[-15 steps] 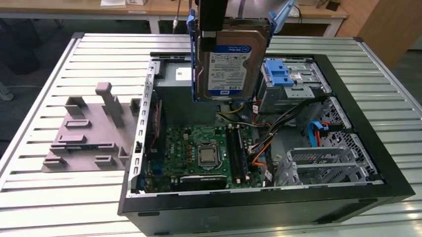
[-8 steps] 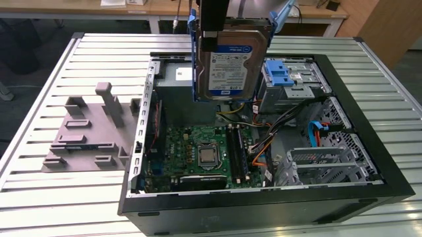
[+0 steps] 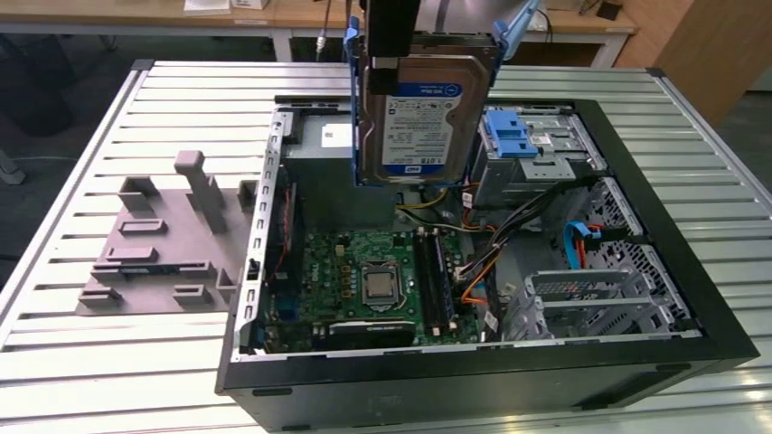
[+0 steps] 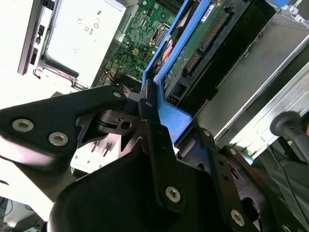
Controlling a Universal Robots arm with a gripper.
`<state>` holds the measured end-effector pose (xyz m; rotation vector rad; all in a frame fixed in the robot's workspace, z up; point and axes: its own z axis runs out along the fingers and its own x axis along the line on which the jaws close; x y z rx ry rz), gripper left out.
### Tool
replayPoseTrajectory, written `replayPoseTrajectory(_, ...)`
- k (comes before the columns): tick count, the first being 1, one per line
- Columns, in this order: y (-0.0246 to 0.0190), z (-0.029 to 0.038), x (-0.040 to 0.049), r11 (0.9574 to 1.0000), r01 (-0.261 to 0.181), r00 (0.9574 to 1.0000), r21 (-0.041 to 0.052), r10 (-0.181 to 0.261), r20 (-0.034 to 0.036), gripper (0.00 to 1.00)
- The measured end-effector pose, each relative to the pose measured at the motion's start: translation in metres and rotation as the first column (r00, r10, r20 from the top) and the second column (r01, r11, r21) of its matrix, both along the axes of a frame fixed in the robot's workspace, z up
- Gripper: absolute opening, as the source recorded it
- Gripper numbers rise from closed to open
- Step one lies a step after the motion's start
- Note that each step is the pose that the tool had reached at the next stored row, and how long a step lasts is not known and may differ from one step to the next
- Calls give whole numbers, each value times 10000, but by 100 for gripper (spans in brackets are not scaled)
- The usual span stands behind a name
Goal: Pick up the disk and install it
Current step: 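Insert the disk into the insertion slot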
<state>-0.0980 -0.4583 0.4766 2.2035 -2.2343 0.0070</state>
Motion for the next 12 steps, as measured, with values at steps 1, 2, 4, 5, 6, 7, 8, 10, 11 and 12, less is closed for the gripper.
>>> replayPoseTrajectory(1, 0, 0, 0, 10000, 1, 10000, 0, -1, 0, 36)
replayPoseTrajectory(2, 0, 0, 2, 10000, 0, 10000, 0, 0, 0, 36)
replayPoseTrajectory(4, 1, 0, 18, 10000, -2, 10000, -1, 2, 0, 36)
replayPoseTrajectory(5, 1, 0, 32, 10000, -1, 10000, 0, 1, 0, 36)
replayPoseTrajectory(6, 0, 0, 56, 10000, 0, 10000, 0, 0, 0, 36)
replayPoseTrajectory(7, -1, 0, 87, 10000, 0, 10000, 0, 0, -1, 36)
replayPoseTrajectory(8, -1, 0, 119, 10000, 1, 10000, 0, -1, -2, 36)
replayPoseTrajectory(10, -3, -1, 176, 10000, 0, 10000, 1, 0, -4, 36)
replayPoseTrajectory(11, -5, -1, 199, 10000, 0, 10000, 1, 0, -4, 36)
replayPoseTrajectory(12, -9, -1, 210, 10000, 0, 10000, 0, 0, -4, 36)
